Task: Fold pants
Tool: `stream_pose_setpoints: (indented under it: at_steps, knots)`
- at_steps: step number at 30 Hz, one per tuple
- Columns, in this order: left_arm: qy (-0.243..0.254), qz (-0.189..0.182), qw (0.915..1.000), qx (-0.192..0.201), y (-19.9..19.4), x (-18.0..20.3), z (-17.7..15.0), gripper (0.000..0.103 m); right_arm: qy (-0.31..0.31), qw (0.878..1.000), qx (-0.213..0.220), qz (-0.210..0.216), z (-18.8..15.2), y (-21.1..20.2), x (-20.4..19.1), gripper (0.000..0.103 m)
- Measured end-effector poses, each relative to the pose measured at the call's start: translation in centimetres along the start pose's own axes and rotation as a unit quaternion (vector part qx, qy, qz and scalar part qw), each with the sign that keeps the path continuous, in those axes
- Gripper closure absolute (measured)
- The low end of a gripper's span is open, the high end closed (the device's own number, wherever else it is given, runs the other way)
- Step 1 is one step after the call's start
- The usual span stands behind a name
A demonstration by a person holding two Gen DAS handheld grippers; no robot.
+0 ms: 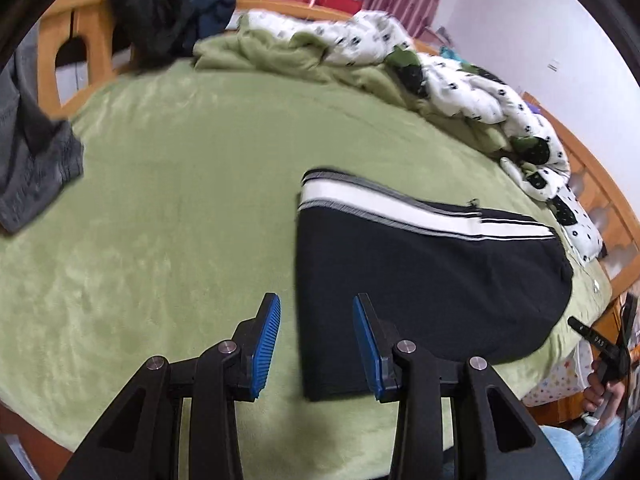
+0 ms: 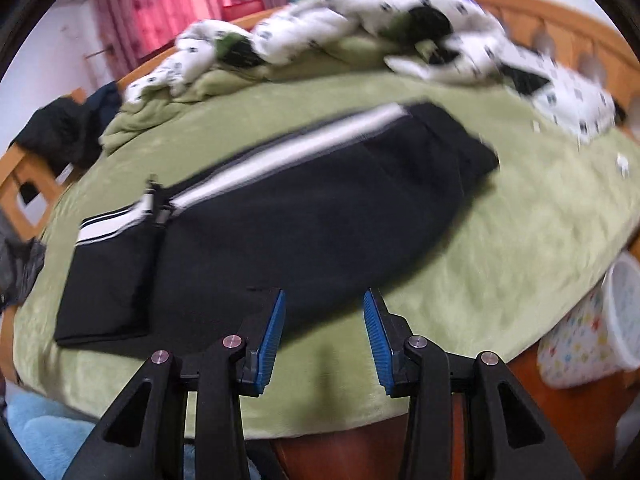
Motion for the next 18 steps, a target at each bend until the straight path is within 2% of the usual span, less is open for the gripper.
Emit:
stream_pose_setpoints:
  at_steps: [4, 6, 8, 10, 13, 16, 18]
  knots:
    - [-0.026, -0.021, 0.9991, -0.027, 3.4, -1.3, 0.0, 0.066, 0.053, 0.999, 0.001, 0.011, -0.4, 2.6, 2.7, 0.063]
    - [-0.032, -0.03, 0.9983, -0.038, 5.3, -1.7, 0.1, 0.047, 0.076, 0.997, 0.007, 0.024, -0.3, 3.7, 3.8, 0.063]
    - [-0.041, -0.048, 0.997, -0.045, 7.0, -1.8, 0.2, 0.047, 0.095, 0.995, 0.012, 0.035, 0.2, 4.8, 4.8, 0.063]
    - [-0.043, -0.049, 0.9962, -0.057, 8.8, -2.0, 0.3, 0.046, 0.113, 0.992, 0.017, 0.047, 0.7, 5.8, 5.5, 0.063]
    - [-0.046, -0.071, 0.9937, -0.074, 11.4, -1.9, 0.6, 0.046, 0.156, 0.984, 0.014, 0.082, 1.3, 7.8, 6.7, 0.063]
    - [-0.028, -0.101, 0.9926, -0.061, 12.6, -1.0, 1.3, 0.048, 0.199, 0.973, 0.023, 0.118, 2.4, 9.3, 8.1, 0.063]
    - [-0.018, -0.116, 0.9909, -0.066, 13.6, -0.3, 1.8, 0.048, 0.209, 0.97, 0.026, 0.124, 3.0, 9.8, 8.5, 0.065]
Point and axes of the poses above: each gripper's, at about its wrist camera, not at the fingertips, and y roughly the way its jaws point, x to its right, z to its top, the point moved 2 cm from there along y, roughly the way its jaws point, and after that the axes turned 5 degrees about z, right-handed, at the moved point
